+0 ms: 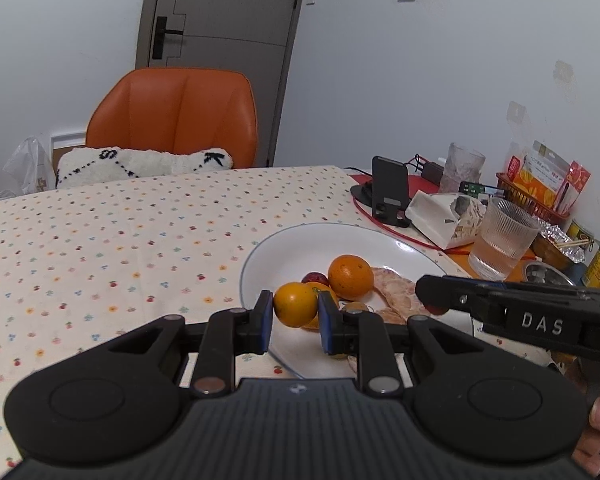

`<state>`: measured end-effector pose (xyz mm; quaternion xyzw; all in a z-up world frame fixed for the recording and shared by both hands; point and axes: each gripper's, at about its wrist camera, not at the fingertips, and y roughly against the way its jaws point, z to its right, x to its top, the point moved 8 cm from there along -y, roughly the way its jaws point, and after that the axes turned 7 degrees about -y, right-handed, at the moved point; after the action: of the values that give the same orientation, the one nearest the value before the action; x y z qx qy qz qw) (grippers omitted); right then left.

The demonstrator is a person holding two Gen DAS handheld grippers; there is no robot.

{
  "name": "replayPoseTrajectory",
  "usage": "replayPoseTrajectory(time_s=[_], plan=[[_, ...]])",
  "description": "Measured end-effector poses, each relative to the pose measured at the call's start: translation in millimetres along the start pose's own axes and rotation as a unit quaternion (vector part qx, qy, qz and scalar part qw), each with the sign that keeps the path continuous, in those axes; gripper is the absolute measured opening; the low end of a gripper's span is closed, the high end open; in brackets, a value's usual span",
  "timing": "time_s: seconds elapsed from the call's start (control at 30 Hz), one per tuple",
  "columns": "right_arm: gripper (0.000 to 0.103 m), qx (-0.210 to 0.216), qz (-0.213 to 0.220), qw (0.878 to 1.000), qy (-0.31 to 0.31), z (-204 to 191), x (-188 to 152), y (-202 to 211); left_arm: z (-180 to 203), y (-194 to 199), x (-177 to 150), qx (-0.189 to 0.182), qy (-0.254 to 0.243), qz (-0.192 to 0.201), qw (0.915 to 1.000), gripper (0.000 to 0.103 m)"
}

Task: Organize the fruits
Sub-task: 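Carry the mandarin in the left gripper and plum in the right to the plate, then open the left gripper over the plate while the right gripper releases the plum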

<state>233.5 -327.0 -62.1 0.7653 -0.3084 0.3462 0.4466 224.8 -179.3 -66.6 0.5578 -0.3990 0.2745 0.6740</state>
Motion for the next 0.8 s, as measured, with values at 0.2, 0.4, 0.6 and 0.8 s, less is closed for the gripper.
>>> replayPoseTrajectory(time_s=[0.2,0.4,0.6,0.8], plan=[[0.022,0.0,-0.002,1.0,-0.007,8.8,1.3,-9.2,0.0,-13.1,-4.2,0.006,-0.004,-0.01,0.9999,0.023],[0.022,0.0,-0.002,1.0,-0.015,16.5,-2.0,-12.6,-3.1,-16.5,-1.4,0.012,-0.001,-0.012,0.9998,0.026],[0.022,0.001,-0.002,1.0,-0.025,23.6,0.5,-18.8,-10.7,-15.0,0.5,0.024,0.005,-0.014,0.9996,0.03],[0.022,0.001,0.0,1.0,-0.011,17.3,5.3,-29.9,-22.1,-10.0,1.2,0.038,0.011,-0.016,0.9991,0.039]])
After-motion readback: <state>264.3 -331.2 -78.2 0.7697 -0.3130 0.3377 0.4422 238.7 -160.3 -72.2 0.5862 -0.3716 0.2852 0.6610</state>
